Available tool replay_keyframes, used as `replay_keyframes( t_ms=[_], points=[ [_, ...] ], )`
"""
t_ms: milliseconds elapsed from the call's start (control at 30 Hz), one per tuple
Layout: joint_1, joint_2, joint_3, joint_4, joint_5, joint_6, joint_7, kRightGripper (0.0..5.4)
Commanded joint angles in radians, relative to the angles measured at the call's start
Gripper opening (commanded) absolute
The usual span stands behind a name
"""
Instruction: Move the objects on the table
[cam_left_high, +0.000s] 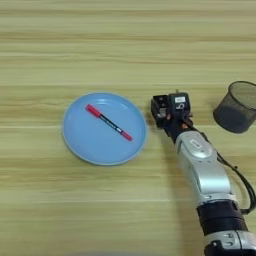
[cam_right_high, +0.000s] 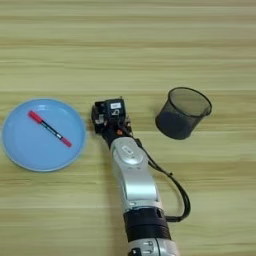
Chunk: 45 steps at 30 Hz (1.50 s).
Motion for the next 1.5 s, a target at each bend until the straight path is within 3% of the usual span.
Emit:
replay_keyframes(
  t_ms=[33,633,1433,1500],
  points=[
    [-0.067,-0.002,-0.009,-0.006,0.029,-0.029,0.014,2.48],
    [-0.09,0.008,-0.021,0.076,0.07,-0.015,0.039,2.48],
    [-0.09,0.0,-0.017,0.062,0.078,-0.015,0.039,2.48],
    [-0.089,0.0,-0.017,0.055,0.078,-0.015,0.04,2.88]
  ],
)
